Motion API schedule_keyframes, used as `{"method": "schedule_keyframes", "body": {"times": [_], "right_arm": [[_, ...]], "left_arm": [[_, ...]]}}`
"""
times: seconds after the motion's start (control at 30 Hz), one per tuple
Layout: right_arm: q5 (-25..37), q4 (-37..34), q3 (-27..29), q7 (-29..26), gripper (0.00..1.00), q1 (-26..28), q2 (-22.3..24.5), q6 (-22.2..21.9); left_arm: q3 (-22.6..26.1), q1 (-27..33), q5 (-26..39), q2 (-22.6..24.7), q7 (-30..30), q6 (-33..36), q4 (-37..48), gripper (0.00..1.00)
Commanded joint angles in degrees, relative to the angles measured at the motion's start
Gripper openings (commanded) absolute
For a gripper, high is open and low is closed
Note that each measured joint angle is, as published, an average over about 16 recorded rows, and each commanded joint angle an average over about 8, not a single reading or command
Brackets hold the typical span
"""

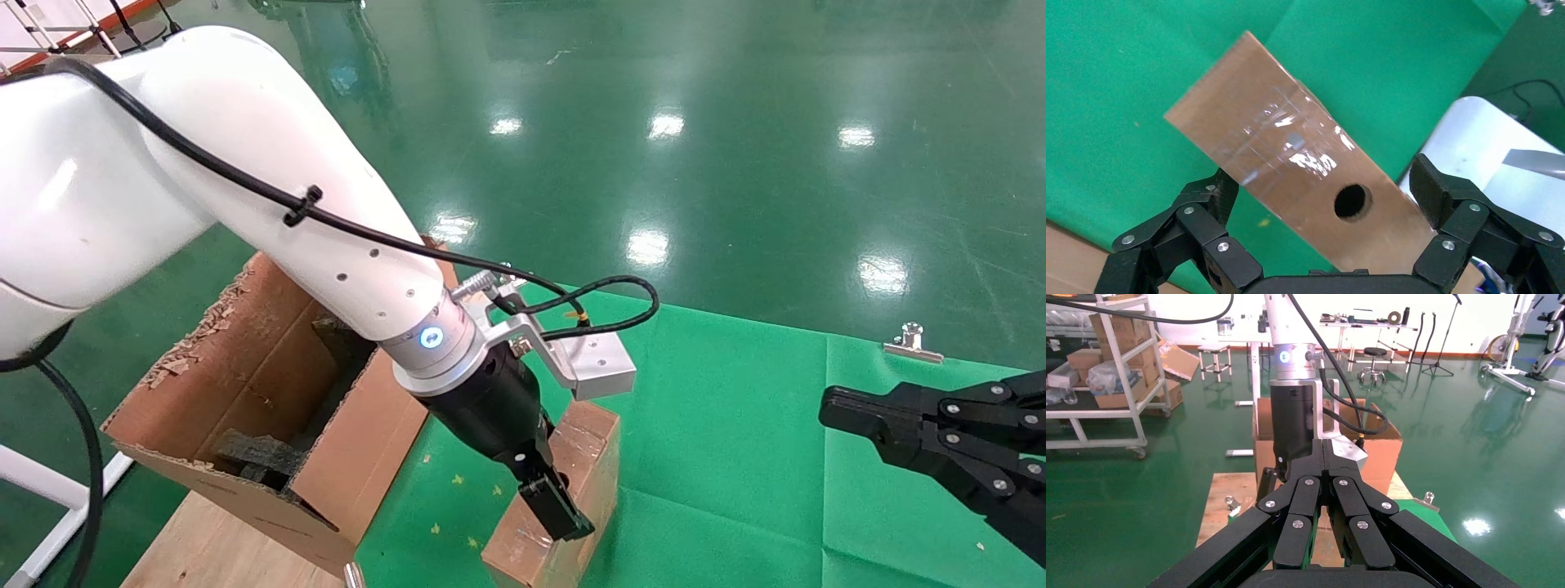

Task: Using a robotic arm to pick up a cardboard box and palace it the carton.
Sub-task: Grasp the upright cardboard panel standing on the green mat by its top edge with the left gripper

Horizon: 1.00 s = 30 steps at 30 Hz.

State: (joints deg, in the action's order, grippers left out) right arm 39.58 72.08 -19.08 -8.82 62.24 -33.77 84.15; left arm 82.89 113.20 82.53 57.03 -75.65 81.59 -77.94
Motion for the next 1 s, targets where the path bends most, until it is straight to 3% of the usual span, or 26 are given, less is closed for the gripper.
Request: {"method": "schedule_keyframes", "body": {"times": [0.03,0.17,0.27,0.3,1.0], "right_arm": [[0.0,0.0,0.0,0.0,0.53,0.0,0.0,0.0],[0.0,0.0,0.0,0.0,1.00,0.0,0.0,0.0],[0.0,0.0,0.0,0.0,1.00,0.0,0.0,0.0],[0.0,0.0,0.0,0.0,1.00,0.0,0.0,0.0],[0.0,0.0,0.0,0.0,1.00,0.0,0.0,0.0]], "left_arm": [[0.1,-0.2,0.4,0.1,0.5,-0.5,0.0,0.92],[0.2,-0.3,0.7,0.2,0.8,-0.8,0.0,0.42],[0.2,-0.3,0.7,0.2,0.7,-0.8,0.0,0.05],[0.1,-0.3,0.7,0.2,0.7,-0.8,0.0,0.00],[0.0,-0.2,0.3,0.1,0.5,-0.5,0.0,0.00]]}}
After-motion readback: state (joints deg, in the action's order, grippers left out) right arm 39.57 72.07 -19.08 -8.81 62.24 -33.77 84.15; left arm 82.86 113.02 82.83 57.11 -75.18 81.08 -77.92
